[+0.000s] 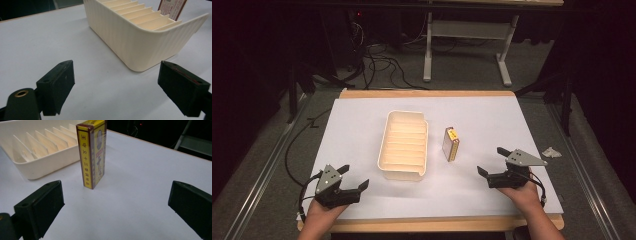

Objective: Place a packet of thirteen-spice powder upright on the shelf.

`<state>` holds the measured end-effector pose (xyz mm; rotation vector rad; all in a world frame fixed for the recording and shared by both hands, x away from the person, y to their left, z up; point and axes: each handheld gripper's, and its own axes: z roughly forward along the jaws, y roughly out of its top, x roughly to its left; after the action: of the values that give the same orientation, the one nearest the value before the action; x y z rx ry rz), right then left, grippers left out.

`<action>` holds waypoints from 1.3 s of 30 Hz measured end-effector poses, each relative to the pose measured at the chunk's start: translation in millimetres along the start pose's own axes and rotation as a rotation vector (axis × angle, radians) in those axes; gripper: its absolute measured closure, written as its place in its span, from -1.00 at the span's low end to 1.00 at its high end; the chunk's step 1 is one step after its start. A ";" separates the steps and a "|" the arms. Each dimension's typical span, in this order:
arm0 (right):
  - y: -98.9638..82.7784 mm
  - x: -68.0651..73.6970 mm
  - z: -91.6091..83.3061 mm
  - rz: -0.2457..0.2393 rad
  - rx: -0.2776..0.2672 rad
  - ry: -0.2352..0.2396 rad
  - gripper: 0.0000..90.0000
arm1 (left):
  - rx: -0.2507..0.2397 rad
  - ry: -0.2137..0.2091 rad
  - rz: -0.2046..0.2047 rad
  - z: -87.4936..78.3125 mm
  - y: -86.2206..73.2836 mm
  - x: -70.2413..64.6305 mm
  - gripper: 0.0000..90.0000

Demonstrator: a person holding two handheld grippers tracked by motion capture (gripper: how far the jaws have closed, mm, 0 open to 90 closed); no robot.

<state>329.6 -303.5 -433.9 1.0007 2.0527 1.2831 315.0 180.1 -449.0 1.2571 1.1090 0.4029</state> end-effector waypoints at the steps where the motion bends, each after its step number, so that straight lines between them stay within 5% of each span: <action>1: 0.1 0.5 -0.2 -0.001 -0.004 0.002 -1.00 | 0.000 -0.001 0.003 -0.2 0.1 -0.2 -0.67; 23: -9.6 -2.7 -19.6 0.066 -0.040 -0.041 -0.97 | -0.004 -0.054 -0.012 8.4 2.0 -11.1 -0.67; 39: -13.4 1.3 -16.2 0.072 -0.032 -0.044 -0.95 | -0.013 -0.058 -0.024 -5.5 1.5 -13.8 -0.68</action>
<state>312.6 -314.7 -439.3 1.0876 1.9735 1.3135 304.5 173.0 -441.1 1.2355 1.0695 0.3529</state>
